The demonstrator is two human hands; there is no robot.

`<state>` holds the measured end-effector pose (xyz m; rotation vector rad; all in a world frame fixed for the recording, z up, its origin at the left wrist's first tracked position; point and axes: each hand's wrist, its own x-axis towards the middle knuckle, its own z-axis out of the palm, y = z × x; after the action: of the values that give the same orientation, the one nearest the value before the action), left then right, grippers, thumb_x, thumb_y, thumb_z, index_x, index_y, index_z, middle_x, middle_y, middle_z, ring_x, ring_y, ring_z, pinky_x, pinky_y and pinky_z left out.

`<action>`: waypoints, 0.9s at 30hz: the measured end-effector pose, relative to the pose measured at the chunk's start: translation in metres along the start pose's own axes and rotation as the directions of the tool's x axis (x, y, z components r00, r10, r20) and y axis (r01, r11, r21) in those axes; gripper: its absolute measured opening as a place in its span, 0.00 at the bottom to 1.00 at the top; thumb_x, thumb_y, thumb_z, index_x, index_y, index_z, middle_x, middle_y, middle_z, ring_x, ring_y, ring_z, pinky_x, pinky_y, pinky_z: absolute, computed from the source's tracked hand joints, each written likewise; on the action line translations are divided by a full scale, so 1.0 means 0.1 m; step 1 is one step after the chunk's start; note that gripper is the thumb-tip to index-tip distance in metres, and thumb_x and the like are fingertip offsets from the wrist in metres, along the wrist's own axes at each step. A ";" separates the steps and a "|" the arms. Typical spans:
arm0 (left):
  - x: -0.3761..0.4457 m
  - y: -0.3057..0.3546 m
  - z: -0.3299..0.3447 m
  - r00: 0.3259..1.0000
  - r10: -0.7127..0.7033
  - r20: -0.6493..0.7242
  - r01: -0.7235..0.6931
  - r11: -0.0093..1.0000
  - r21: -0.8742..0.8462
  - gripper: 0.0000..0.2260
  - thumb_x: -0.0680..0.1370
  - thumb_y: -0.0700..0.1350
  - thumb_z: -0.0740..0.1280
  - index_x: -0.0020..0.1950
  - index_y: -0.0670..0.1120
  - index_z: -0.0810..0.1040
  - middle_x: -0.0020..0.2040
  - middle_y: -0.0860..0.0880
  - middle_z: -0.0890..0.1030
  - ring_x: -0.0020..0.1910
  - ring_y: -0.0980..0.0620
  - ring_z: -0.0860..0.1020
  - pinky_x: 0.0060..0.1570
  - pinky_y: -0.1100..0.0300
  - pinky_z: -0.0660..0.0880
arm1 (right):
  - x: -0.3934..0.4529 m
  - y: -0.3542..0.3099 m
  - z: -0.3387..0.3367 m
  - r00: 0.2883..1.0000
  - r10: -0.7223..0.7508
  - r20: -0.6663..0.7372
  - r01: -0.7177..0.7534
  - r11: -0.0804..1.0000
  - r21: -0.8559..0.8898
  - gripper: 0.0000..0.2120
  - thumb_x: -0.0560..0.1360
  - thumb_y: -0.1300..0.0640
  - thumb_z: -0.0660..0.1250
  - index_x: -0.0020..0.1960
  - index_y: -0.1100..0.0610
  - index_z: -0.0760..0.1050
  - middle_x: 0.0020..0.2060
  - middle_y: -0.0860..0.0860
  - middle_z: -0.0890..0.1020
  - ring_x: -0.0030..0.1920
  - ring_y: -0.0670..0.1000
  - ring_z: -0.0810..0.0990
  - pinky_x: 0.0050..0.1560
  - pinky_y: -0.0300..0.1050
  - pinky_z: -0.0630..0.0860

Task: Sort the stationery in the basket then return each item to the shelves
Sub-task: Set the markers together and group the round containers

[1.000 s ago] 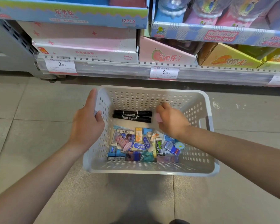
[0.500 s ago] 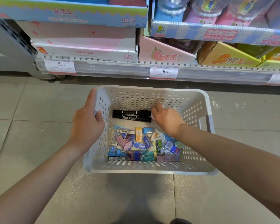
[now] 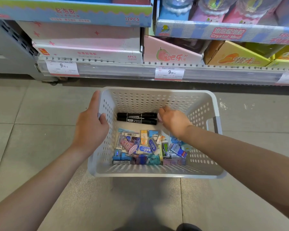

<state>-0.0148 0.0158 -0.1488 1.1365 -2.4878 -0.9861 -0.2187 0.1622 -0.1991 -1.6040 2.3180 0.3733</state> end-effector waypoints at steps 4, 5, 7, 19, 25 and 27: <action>0.00 0.00 0.00 1.000 -0.011 -0.014 0.011 1.000 0.002 0.29 0.79 0.36 0.59 0.77 0.51 0.55 0.30 0.40 0.73 0.25 0.46 0.71 0.25 0.50 0.71 | -0.09 0.03 -0.17 1.000 0.003 0.006 -0.002 0.991 -0.130 0.10 0.74 0.67 0.58 0.53 0.57 0.68 0.41 0.50 0.77 0.36 0.53 0.75 0.26 0.38 0.62; 0.00 0.01 0.00 1.000 -0.011 -0.012 0.011 1.000 -0.001 0.29 0.79 0.36 0.59 0.77 0.51 0.54 0.30 0.41 0.73 0.25 0.47 0.71 0.25 0.50 0.71 | -0.12 0.04 -0.21 0.999 0.011 0.039 -0.004 0.986 -0.168 0.07 0.75 0.65 0.58 0.50 0.56 0.67 0.38 0.49 0.75 0.36 0.52 0.73 0.28 0.37 0.63; 0.00 0.01 0.01 1.000 -0.007 -0.003 0.007 1.000 -0.009 0.29 0.80 0.36 0.59 0.77 0.51 0.54 0.32 0.41 0.74 0.25 0.48 0.71 0.25 0.52 0.70 | -0.17 0.04 -0.23 0.995 0.052 0.084 -0.030 0.970 -0.243 0.02 0.77 0.61 0.58 0.46 0.54 0.66 0.37 0.49 0.74 0.37 0.51 0.74 0.34 0.38 0.67; 0.00 0.00 0.02 1.000 -0.015 -0.006 0.015 1.000 -0.003 0.29 0.80 0.37 0.59 0.77 0.52 0.53 0.33 0.42 0.74 0.26 0.47 0.72 0.24 0.52 0.70 | -0.06 0.10 -0.16 0.933 0.233 0.273 -0.174 0.959 -0.224 0.13 0.77 0.57 0.62 0.61 0.55 0.74 0.58 0.51 0.79 0.58 0.53 0.78 0.51 0.44 0.73; 0.00 0.01 0.02 1.000 -0.029 -0.002 0.029 1.000 -0.005 0.29 0.80 0.37 0.59 0.78 0.52 0.52 0.32 0.40 0.74 0.26 0.46 0.72 0.25 0.52 0.71 | -0.08 0.06 -0.20 0.906 0.239 0.350 -0.167 0.960 -0.223 0.14 0.78 0.59 0.60 0.63 0.58 0.72 0.60 0.52 0.77 0.60 0.53 0.76 0.56 0.44 0.72; -0.01 0.02 0.01 1.000 -0.030 -0.004 0.030 1.000 -0.005 0.29 0.80 0.37 0.59 0.78 0.52 0.52 0.32 0.40 0.73 0.27 0.45 0.72 0.25 0.49 0.72 | -0.08 0.05 -0.23 0.915 0.226 0.335 -0.166 0.966 -0.199 0.14 0.78 0.61 0.59 0.63 0.58 0.71 0.61 0.52 0.77 0.61 0.54 0.76 0.56 0.44 0.72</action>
<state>-0.0157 0.0172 -0.1483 1.1762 -2.4705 -0.9966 -0.2231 0.1619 -0.1745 -1.2422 2.2121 0.8515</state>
